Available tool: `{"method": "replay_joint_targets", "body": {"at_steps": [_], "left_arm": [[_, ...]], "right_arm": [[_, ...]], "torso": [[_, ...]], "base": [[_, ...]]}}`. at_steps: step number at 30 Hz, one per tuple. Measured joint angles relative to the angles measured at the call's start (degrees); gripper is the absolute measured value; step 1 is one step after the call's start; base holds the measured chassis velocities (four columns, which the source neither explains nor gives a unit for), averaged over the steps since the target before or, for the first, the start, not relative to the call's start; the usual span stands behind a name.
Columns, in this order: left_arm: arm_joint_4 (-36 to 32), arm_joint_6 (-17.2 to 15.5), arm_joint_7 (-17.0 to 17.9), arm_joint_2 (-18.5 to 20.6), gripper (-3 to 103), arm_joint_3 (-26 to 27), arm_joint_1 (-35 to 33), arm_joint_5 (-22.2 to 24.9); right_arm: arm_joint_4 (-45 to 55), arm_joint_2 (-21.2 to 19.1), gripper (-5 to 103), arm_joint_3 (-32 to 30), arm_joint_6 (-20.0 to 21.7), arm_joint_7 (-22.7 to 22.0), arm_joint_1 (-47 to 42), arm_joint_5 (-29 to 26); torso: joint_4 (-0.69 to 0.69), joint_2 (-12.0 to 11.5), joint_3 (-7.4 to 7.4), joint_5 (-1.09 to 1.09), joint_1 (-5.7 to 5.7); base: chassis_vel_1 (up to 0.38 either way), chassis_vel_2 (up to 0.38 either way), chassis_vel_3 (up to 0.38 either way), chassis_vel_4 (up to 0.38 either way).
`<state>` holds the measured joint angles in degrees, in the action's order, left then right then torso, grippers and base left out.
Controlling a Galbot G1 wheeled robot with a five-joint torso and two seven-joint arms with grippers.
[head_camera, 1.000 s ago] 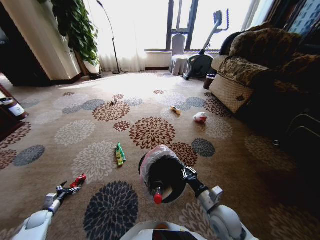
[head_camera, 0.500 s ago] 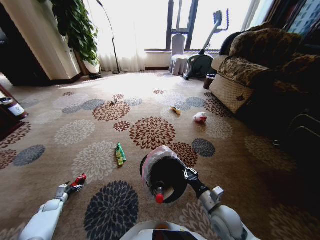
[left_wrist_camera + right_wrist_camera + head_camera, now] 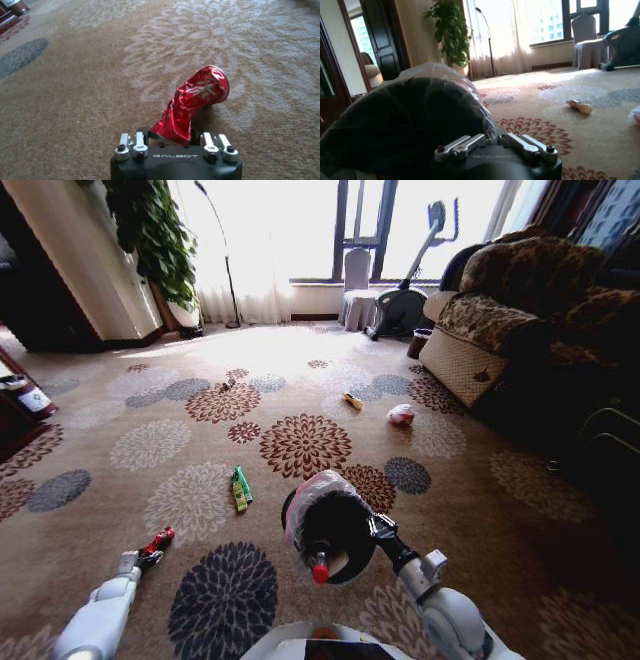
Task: Pick up the trash from the ground and place it into the trash bin.
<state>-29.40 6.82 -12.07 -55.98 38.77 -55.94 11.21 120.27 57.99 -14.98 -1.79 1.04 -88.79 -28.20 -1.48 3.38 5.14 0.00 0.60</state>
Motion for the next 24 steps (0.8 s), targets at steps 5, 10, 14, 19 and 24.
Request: {"method": "replay_joint_targets", "body": {"at_steps": [5, 10, 14, 19, 24], "left_arm": [[-1.9, 0.1, 0.1, -0.2, 50, 0.7, -1.4, -0.1], [-8.7, -0.9, 1.1, -0.4, 50, 1.9, -5.2, 1.8], [-20.2, -2.4, 1.9, -1.2, 50, 4.4, -12.2, 8.1], [-46.2, -6.2, 2.0, -3.0, 50, 6.8, -22.7, 24.9], [-61.3, -7.5, 3.4, -4.6, 50, 8.5, -28.0, 32.1]], "right_arm": [[-0.2, 0.1, 0, 0.0, 0.0, 0.0, 0.0, 0.0], [-0.5, 0.2, 0, 0.3, -0.2, 0.0, 0.2, 0.0], [-1.7, 0.4, 0, 0.9, -0.4, 0.0, 1.7, 0.0], [-5.7, 0.9, 0, 1.0, -1.5, 0.0, 7.0, -1.8], [-10.6, 0.7, 0, 3.1, -1.3, 0.0, 14.5, -4.3]], "torso": [[0.0, 0.0, 0.0, -0.02, 0.0], [0.01, 0.0, 0.0, -0.02, 0.0], [0.0, 0.0, 0.01, -0.01, 0.0], [0.05, 0.0, 0.0, 0.03, 0.0], [0.04, 0.0, 0.0, 0.01, 0.0]], "base": [[0.0, 0.0, 0.0, 0.0], [0.0, 0.0, 0.0, 0.0], [0.0, 0.0, 0.0, 0.0], [0.0, 0.0, 0.0, 0.0], [0.0, 0.0, 0.0, 0.0]]}}
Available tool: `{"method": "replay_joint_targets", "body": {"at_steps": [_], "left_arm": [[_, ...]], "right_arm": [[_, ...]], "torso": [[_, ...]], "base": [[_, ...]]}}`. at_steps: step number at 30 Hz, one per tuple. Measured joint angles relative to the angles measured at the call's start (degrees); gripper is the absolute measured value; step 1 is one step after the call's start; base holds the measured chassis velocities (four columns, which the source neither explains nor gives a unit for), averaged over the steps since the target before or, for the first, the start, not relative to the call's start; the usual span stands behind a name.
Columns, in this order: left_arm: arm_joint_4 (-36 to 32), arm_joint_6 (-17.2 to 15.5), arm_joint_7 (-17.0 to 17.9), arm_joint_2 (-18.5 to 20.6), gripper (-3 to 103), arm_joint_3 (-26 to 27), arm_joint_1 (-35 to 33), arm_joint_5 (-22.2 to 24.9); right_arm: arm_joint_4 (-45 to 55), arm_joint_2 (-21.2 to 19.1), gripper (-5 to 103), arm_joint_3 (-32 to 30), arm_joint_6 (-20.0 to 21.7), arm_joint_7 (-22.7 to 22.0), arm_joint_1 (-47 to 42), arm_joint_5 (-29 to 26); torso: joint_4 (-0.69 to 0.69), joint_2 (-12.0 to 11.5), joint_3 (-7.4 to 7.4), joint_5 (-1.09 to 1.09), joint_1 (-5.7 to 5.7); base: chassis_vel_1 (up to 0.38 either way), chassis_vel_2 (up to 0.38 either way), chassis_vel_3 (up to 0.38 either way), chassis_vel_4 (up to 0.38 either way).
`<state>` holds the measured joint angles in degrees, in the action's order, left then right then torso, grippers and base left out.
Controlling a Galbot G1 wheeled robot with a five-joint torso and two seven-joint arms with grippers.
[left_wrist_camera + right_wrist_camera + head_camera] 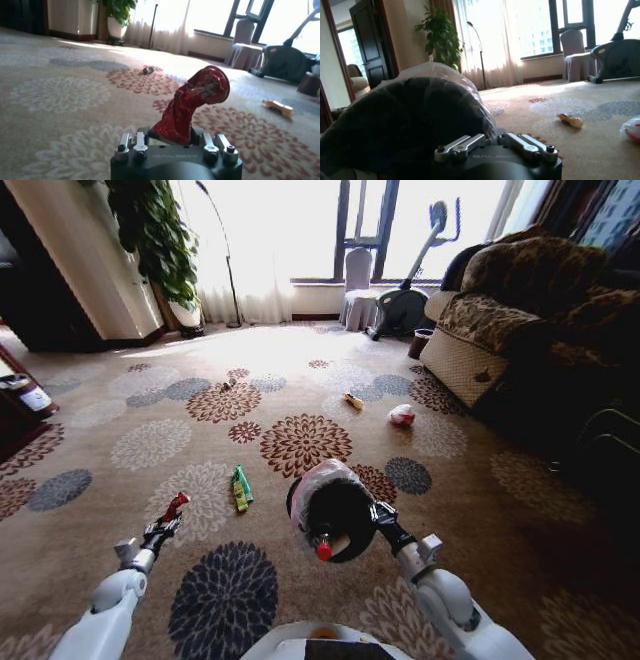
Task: Pick up the trash from the ground and place it into the trash bin.
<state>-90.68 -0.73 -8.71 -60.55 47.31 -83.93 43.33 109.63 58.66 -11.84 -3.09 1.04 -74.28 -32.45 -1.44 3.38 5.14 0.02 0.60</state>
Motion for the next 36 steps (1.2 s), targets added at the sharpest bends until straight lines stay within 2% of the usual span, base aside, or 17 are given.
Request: {"method": "replay_joint_targets", "body": {"at_steps": [3, 4, 5, 6, 8, 9, 11, 12, 13, 14, 15, 16, 19, 22, 24, 30, 36], "left_arm": [[-13.5, -3.7, 2.4, -0.6, 50, 0.7, -3.4, 9.5], [-16.0, -4.7, 2.9, -0.6, 50, 0.7, -3.9, 11.9], [-16.0, -4.7, 2.9, -0.6, 50, 0.7, -3.9, 11.9], [-22.5, -7.9, 4.7, -0.3, 50, 0.2, -4.8, 19.2], [-29.7, -12.2, 7.5, -0.1, 50, -1.6, -5.5, 28.9], [-29.7, -12.2, 7.5, -0.1, 50, -1.6, -5.5, 28.9], [-39.4, -18.1, 13.7, -0.9, 50, -5.3, -5.0, 43.2], [-42.0, -19.8, 16.1, -1.6, 50, -6.5, -4.6, 48.1], [-42.0, -19.8, 16.1, -1.6, 50, -6.5, -4.6, 48.1], [-45.3, -22.0, 19.8, -3.1, 50, -8.1, -4.2, 55.2], [-46.8, -23.1, 22.2, -4.0, 50, -9.0, -4.0, 59.3], [-46.8, -23.1, 22.2, -4.0, 50, -9.0, -4.0, 59.3], [-47.7, -25.8, 27.8, -6.3, 50, -11.6, -3.5, 69.8], [-45.2, -25.9, 28.6, -7.3, 50, -14.0, -2.4, 70.2], [-40.3, -25.4, 28.8, -8.9, 50, -17.5, -0.1, 67.4], [-32.6, -24.7, 28.6, -11.8, 50, -24.1, 5.0, 66.0], [-26.5, -22.1, 29.1, -14.6, 48, -25.5, 8.5, 65.4]], "right_arm": [[-8.0, 0.4, 0, 3.4, -0.8, 0.0, 9.1, 0.0], [-9.1, 0.7, 0, 3.9, -1.0, 0.0, 10.4, 0.0], [-9.1, 0.7, 0, 3.9, -1.0, 0.0, 10.4, 0.0], [-12.6, 2.1, 0, 5.4, -1.6, 0.0, 14.1, 0.2], [-16.5, 4.2, 0, 7.3, -2.2, 0.0, 17.4, 0.4], [-16.5, 4.2, 0, 7.3, -2.2, 0.0, 17.4, 0.4], [-20.3, 6.4, 0, 9.5, -3.1, 0.0, 20.6, 1.1], [-21.7, 7.2, 0, 10.2, -3.5, 0.0, 21.7, 1.4], [-21.7, 7.2, 0, 10.2, -3.5, 0.0, 21.7, 1.4], [-23.7, 8.2, 0, 11.2, -4.2, 0.0, 23.3, 1.8], [-24.9, 8.8, 0, 11.8, -4.6, 0.0, 24.3, 2.0], [-24.9, 8.8, 0, 11.8, -4.6, 0.0, 24.3, 2.0], [-27.2, 9.8, 0, 13.9, -5.5, 0.0, 26.9, 2.3], [-27.3, 10.0, 0, 15.0, -5.7, 0.0, 27.4, 2.3], [-25.4, 9.7, 0, 16.9, -5.6, 0.0, 27.2, 2.1], [-17.6, 7.4, 0, 20.0, -4.1, 0.0, 24.7, 2.1], [-12.6, 6.8, 0, 21.0, -2.7, -0.1, 23.3, 1.8]], "torso": [[-0.08, 0.0, 0.01, -0.01, 0.01], [-0.07, 0.0, 0.01, -0.02, 0.01], [-0.07, 0.0, 0.01, -0.02, 0.01], [-0.05, 0.0, 0.01, -0.02, 0.01], [-0.03, 0.0, 0.02, 0.01, 0.01], [-0.03, 0.0, 0.02, 0.01, 0.01], [-0.03, 0.0, 0.01, -0.01, 0.01], [-0.03, 0.0, 0.01, 0.0, 0.01], [-0.03, 0.0, 0.01, 0.0, 0.01], [-0.03, 0.0, 0.01, 0.0, 0.01], [-0.04, 0.0, 0.01, 0.0, 0.01], [-0.04, 0.0, 0.01, 0.0, 0.01], [-0.05, 0.0, 0.01, -0.01, 0.01], [-0.05, 0.0, 0.01, -0.01, 0.01], [-0.03, 0.0, 0.01, -0.03, 0.01], [-0.03, 0.0, 0.0, -0.01, 0.0], [-0.02, 0.0, 0.01, -0.02, 0.01]], "base": [[0.0, 0.0, 0.0, 0.0], [0.0, 0.0, 0.0, 0.0], [0.0, 0.0, 0.0, 0.0], [0.0, 0.0, 0.0, 0.0], [0.0, 0.0, 0.0, 0.0], [0.0, 0.0, 0.0, 0.0], [0.0, 0.0, 0.0, 0.0], [0.0, 0.0, 0.0, 0.0], [0.0, 0.0, 0.0, 0.0], [0.0, 0.0, 0.0, 0.0], [0.0, 0.0, 0.0, 0.0], [0.0, 0.0, 0.0, 0.0], [0.0, 0.0, 0.0, 0.0], [0.0, 0.0, 0.0, 0.0], [0.0, 0.0, 0.0, 0.0], [0.0, 0.0, 0.0, 0.0], [0.0, 0.0, 0.0, 0.0]]}}
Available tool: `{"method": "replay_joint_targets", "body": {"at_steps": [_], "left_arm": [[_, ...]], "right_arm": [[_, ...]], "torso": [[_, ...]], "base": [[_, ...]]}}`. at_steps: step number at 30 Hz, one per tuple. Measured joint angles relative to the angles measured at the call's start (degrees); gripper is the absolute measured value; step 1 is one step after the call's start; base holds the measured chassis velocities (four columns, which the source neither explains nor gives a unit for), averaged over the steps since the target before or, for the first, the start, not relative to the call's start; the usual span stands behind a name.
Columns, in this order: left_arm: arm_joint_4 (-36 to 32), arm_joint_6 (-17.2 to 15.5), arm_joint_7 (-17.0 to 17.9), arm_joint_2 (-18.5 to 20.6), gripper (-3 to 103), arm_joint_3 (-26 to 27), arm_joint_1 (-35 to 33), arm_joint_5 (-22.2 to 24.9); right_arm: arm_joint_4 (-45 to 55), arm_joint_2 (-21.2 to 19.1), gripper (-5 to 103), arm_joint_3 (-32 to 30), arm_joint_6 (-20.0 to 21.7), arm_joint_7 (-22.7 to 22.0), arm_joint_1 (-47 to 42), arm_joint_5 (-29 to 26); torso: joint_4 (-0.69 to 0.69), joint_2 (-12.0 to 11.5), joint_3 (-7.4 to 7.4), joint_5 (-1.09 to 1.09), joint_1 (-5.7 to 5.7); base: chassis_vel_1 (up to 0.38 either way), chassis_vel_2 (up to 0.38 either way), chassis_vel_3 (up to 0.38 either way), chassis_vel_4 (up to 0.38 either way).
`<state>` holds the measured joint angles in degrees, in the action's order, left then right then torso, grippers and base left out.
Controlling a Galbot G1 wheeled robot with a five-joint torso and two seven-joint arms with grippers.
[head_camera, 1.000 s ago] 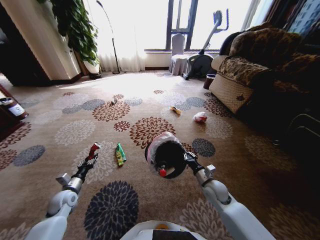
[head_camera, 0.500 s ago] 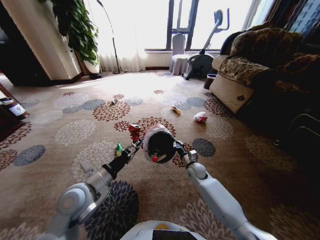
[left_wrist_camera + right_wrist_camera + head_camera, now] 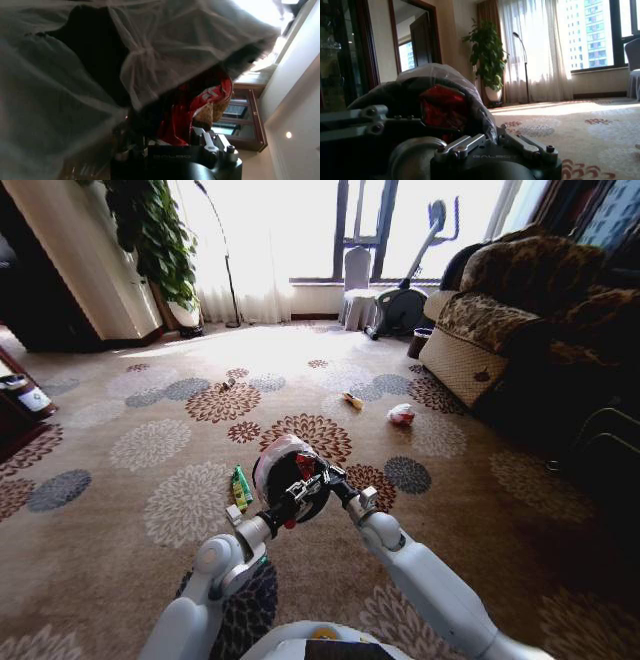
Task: Pick up the trash from the ground and place it into the trash bin.
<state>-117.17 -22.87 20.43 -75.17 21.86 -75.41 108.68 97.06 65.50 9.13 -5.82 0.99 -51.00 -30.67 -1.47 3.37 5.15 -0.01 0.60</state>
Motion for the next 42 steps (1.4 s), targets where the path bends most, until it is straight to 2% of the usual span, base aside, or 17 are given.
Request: {"method": "replay_joint_targets", "body": {"at_steps": [2, 13, 16, 19, 20, 21, 23, 24, 26, 28, 29, 32, 33, 35, 37, 39, 42], "left_arm": [[0.6, 0.5, 0.0, -0.5, 48, 0.1, 0.3, 0.0], [-4.3, -1.6, -1.8, 1.8, 95, 2.9, -3.8, 0.7], [-6.2, -2.9, -2.5, 2.4, 98, 3.4, -4.6, 0.2], [-10.7, -5.8, -8.9, 4.1, 100, 4.4, -6.2, -9.0], [-10.7, -5.8, -8.9, 4.1, 100, 4.4, -6.2, -9.0], [-13.1, -6.5, -15.2, 5.5, 100, 5.5, -6.9, -19.3], [-14.4, -4.0, -21.9, 6.9, 100, 7.3, -7.0, -32.2], [-14.4, -4.0, -21.9, 6.9, 100, 7.3, -7.0, -32.2], [-12.6, 4.5, -28.2, 7.9, 100, 9.8, -5.8, -48.4], [-8.4, 9.7, -27.9, 8.0, 100, 12.3, -4.5, -58.7], [-8.4, 9.7, -27.9, 8.0, 100, 12.3, -4.5, -58.7], [2.8, 16.0, -22.1, 7.6, 100, 13.9, -3.2, -74.5], [9.7, 18.9, -20.7, 7.5, 100, 13.0, -2.5, -78.4], [12.3, 19.6, -20.3, 7.5, 100, 12.5, -2.1, -79.1], [25.3, 22.4, -19.6, 7.2, 100, 9.8, 1.3, -80.4], [29.4, 22.9, -19.4, 7.0, 100, 9.0, 3.3, -80.4], [42.5, 23.3, -18.4, 6.0, 100, 6.3, 11.5, -79.1]], "right_arm": [[0.4, -0.1, 0, 0.1, 0.1, 0.0, 0.0, 0.0], [-1.7, -0.2, 0, -1.5, 0.3, 0.1, 1.2, 0.0], [-2.3, -0.1, 0, -1.9, 0.3, 0.1, 1.4, 0.1], [-4.3, -0.2, 0, -3.4, 0.8, 0.1, 1.6, 0.9], [-4.3, -0.2, 0, -3.4, 0.8, 0.1, 1.6, 0.9], [-6.0, -0.2, 0, -4.6, 1.6, 0.1, 2.2, 1.3], [-7.4, -0.4, 0, -5.8, 2.2, 0.0, 2.8, 0.8], [-7.4, -0.4, 0, -5.8, 2.2, 0.0, 2.8, 0.8], [-8.1, -0.8, 0, -7.1, 2.8, 0.1, 3.2, -0.2], [-8.1, -1.2, 0, -8.5, 3.0, 0.1, 2.8, -0.4], [-8.1, -1.2, 0, -8.5, 3.0, 0.1, 2.8, -0.4], [-7.0, -2.2, 0, -10.7, 3.2, 0.0, 0.8, -0.5], [-6.5, -2.5, 0, -11.4, 3.3, 0.0, 0.0, -0.6], [-6.3, -2.6, 0, -11.6, 3.3, 0.0, -0.3, -0.6], [-4.9, -2.9, 0, -12.3, 3.4, 0.0, -1.8, -0.7], [-4.2, -3.1, 0, -12.3, 3.4, 0.0, -2.5, -0.7], [-2.3, -3.5, 0, -12.7, 3.7, 0.1, -4.0, -0.8]], "torso": [[-0.02, 0.0, -0.01, 0.0, 0.0], [-0.02, 0.0, 0.0, 0.01, -0.01], [-0.02, 0.0, 0.0, 0.01, -0.01], [-0.02, 0.0, 0.0, 0.01, -0.01], [-0.02, 0.0, 0.0, 0.01, -0.01], [-0.01, 0.0, 0.0, 0.02, -0.01], [-0.01, 0.0, 0.0, 0.02, -0.01], [-0.01, 0.0, 0.0, 0.02, -0.01], [-0.01, 0.0, 0.0, 0.02, -0.01], [-0.02, 0.0, 0.0, 0.01, -0.01], [-0.02, 0.0, 0.0, 0.01, -0.01], [0.0, 0.0, 0.0, 0.0, 0.0], [-0.01, 0.0, 0.0, 0.02, -0.01], [-0.01, 0.0, 0.0, 0.02, -0.01], [-0.02, 0.0, 0.0, -0.03, 0.0], [-0.03, 0.0, 0.01, 0.0, -0.01], [-0.02, 0.0, 0.0, -0.02, 0.0]], "base": [[0.0, 0.0, 0.0, 0.0], [0.0, 0.0, 0.0, 0.0], [0.0, 0.0, 0.0, 0.0], [0.0, 0.0, 0.0, 0.0], [0.0, 0.0, 0.0, 0.0], [0.0, 0.0, 0.0, 0.0], [0.0, 0.0, 0.0, 0.0], [0.0, 0.0, 0.0, 0.0], [0.0, 0.0, 0.0, 0.0], [0.0, 0.0, 0.0, 0.0], [0.0, 0.0, 0.0, 0.0], [0.0, 0.0, 0.0, 0.0], [0.0, 0.0, 0.0, 0.0], [0.0, 0.0, 0.0, 0.0], [0.0, 0.0, 0.0, 0.0], [0.0, 0.0, 0.0, 0.0], [0.0, 0.0, 0.0, 0.0]]}}
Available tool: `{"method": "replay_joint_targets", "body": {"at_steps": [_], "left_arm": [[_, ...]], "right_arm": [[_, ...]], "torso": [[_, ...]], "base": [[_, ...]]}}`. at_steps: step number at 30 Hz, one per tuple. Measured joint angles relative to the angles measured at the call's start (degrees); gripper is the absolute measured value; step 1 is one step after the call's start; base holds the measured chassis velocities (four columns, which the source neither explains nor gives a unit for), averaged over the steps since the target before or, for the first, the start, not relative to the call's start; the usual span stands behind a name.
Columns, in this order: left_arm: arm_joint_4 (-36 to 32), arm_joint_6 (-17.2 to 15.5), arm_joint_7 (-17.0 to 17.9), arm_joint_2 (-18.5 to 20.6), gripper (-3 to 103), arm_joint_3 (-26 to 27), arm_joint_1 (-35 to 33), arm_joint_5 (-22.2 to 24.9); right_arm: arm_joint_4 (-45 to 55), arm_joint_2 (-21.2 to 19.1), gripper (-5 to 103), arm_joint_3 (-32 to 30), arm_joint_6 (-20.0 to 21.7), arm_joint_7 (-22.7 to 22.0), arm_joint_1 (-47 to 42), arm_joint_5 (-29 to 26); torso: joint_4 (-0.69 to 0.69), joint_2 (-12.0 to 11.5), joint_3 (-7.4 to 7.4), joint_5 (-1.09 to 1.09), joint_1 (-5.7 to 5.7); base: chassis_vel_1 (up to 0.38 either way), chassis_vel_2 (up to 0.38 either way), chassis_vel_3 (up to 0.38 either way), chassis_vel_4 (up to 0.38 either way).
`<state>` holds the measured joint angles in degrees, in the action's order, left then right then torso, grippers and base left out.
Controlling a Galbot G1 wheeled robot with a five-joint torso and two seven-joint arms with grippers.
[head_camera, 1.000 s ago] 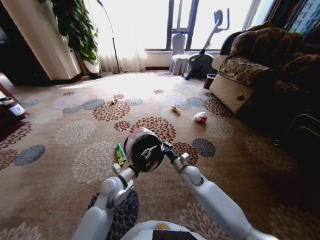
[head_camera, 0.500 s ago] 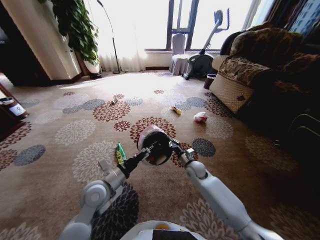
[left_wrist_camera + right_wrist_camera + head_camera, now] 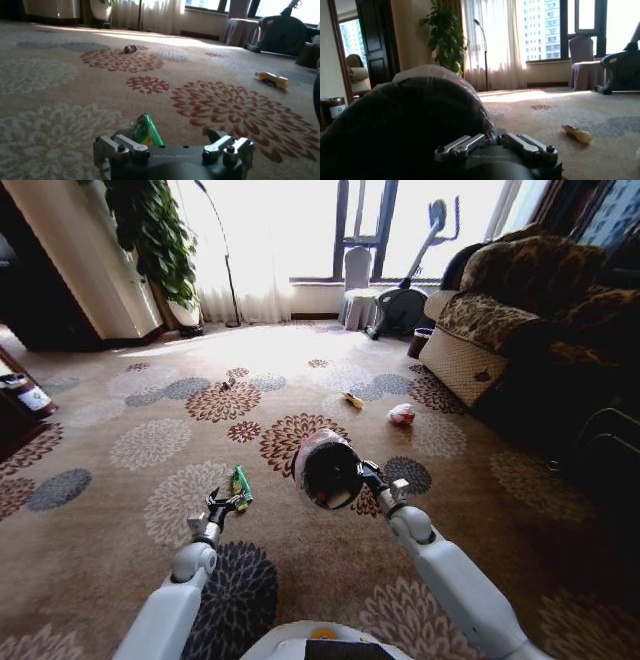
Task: Pick up the trash from the ground and place it into the trash bin.
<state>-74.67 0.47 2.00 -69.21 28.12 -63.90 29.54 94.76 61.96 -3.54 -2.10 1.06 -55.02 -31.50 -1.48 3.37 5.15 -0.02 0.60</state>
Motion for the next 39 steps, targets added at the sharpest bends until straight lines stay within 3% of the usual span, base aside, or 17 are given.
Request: {"method": "replay_joint_targets", "body": {"at_steps": [1, 4, 5, 6, 11, 17, 20, 26, 30, 32, 39], "left_arm": [[0.0, 0.0, 0.0, 0.0, 100, 0.0, 0.0, 0.0], [12.9, -0.3, 0.0, -0.6, 99, -2.4, 9.0, 4.0], [12.9, -0.3, 0.0, -0.6, 99, -2.4, 9.0, 4.0], [18.2, -0.2, -0.4, -1.1, 100, -3.2, 12.2, 4.2], [30.5, 0.2, -1.6, -2.9, 100, -3.6, 19.7, 3.2], [37.6, 0.4, -3.2, -4.2, 100, -3.6, 23.7, 1.6], [45.8, 1.0, -4.3, -5.2, 102, -3.3, 27.6, -1.6], [48.6, 0.8, -6.2, -5.7, 88, -3.4, 28.9, -4.8], [49.1, 0.8, -6.4, -5.9, 76, -3.4, 29.4, -4.8], [49.2, 0.8, -6.4, -5.9, 76, -3.4, 29.5, -4.7], [49.4, 0.6, -6.7, -6.2, 56, -3.3, 29.7, -3.1]], "right_arm": [[0.0, 0.0, 0, 0.0, 0.0, 0.0, 0.0, 0.0], [1.1, -0.1, 0, -0.7, 0.1, 0.0, -1.5, 0.0], [1.1, -0.1, 0, -0.7, 0.1, 0.0, -1.5, 0.0], [1.5, -0.3, 0, -0.9, 0.1, 0.0, -2.0, 0.0], [2.4, -0.6, 0, -1.7, 0.1, 0.0, -3.4, 0.0], [2.7, -1.1, 0, -2.7, -0.2, 0.0, -4.5, 0.0], [3.1, -1.4, 0, -3.5, -0.5, 0.0, -5.3, -0.1], [3.8, -2.7, 0, -4.6, -1.3, 0.0, -6.2, -0.7], [3.8, -2.9, 0, -4.9, -1.4, 0.0, -6.3, -1.0], [3.8, -2.9, 0, -5.0, -1.5, 0.0, -6.3, -1.0], [3.6, -2.8, 0, -5.1, -1.7, 0.0, -6.7, -1.0]], "torso": [[0.0, 0.0, 0.0, 0.0, 0.0], [0.02, 0.0, 0.0, 0.05, 0.0], [0.02, 0.0, 0.0, 0.05, 0.0], [0.02, 0.0, 0.0, 0.01, 0.0], [0.0, 0.0, 0.0, 0.02, 0.0], [0.0, 0.0, 0.0, 0.02, 0.0], [0.01, 0.0, 0.0, 0.03, 0.0], [0.0, 0.0, -0.01, 0.02, 0.0], [0.01, 0.0, -0.01, 0.03, 0.0], [0.01, 0.0, -0.01, 0.03, 0.0], [0.0, 0.0, -0.01, 0.03, 0.0]], "base": [[0.0, 0.0, 0.0, 0.0], [0.0, 0.0, 0.0, 0.0], [0.0, 0.0, 0.0, 0.0], [0.0, 0.0, 0.0, 0.0], [0.0, 0.0, 0.0, 0.0], [0.0, 0.0, 0.0, 0.0], [0.0, 0.0, 0.0, 0.0], [0.0, 0.0, 0.0, 0.0], [0.0, 0.0, 0.0, 0.0], [0.0, 0.0, 0.0, 0.0], [0.0, 0.0, 0.0, 0.0]]}}
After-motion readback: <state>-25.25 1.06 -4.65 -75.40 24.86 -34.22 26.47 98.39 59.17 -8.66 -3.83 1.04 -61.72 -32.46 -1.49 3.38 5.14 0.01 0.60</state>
